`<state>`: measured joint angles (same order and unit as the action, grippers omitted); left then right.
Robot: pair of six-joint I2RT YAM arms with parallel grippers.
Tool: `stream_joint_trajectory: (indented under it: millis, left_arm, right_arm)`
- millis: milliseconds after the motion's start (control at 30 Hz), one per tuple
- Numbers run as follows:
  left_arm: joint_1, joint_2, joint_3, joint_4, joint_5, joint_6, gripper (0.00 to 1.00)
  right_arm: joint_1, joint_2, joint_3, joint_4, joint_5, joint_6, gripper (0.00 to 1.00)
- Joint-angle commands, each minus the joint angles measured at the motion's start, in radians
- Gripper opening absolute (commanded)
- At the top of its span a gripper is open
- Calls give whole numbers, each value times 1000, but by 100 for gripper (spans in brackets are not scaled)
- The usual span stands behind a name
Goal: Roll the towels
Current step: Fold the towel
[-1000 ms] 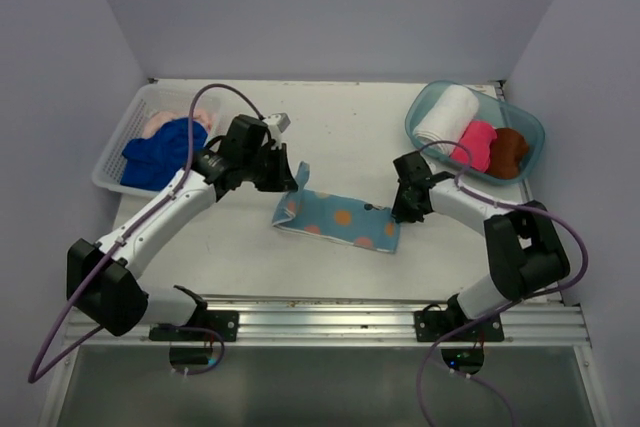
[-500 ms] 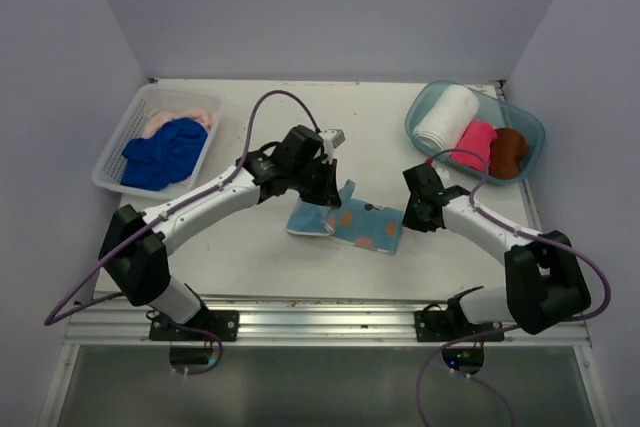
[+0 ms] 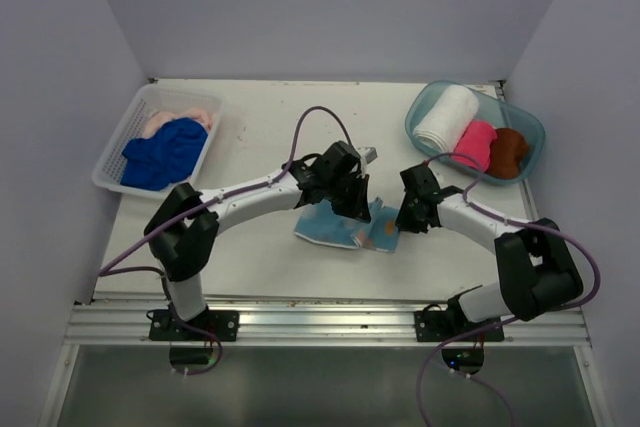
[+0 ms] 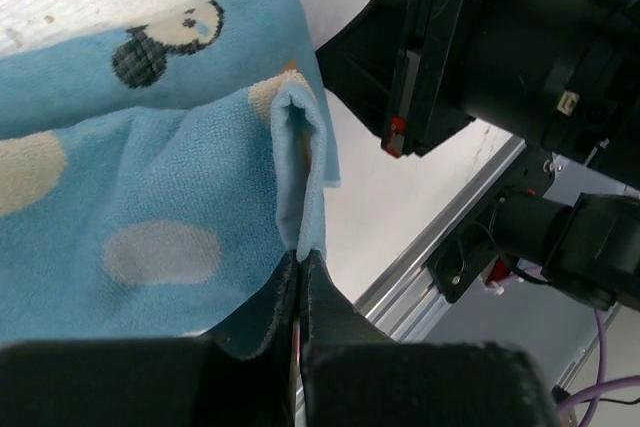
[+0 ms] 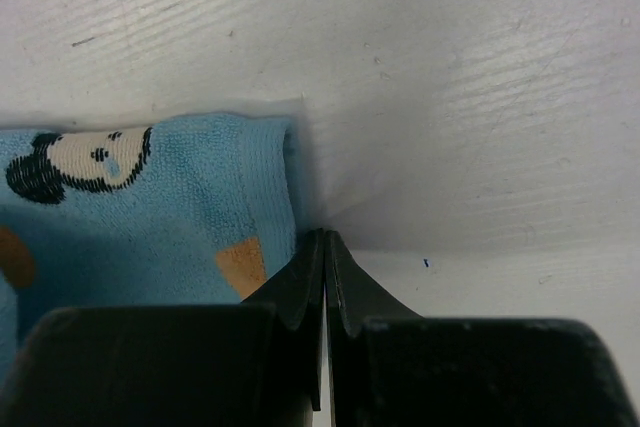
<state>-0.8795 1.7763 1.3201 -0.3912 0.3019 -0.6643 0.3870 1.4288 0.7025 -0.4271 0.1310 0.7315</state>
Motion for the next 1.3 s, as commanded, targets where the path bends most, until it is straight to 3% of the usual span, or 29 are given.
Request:
stream_joint_trajectory:
  millis: [0, 433, 1267]
  left_arm:
    - [-18, 60, 76, 61, -12, -53, 0]
    - [-19, 32, 146, 21, -204, -126, 0]
    - [-55, 206, 248, 14, -109, -123, 0]
  right_arm:
    - [7, 35, -31, 47, -41, 39, 0]
    - [7, -5, -47, 24, -31, 40, 0]
    - [9, -41, -57, 5, -28, 45, 0]
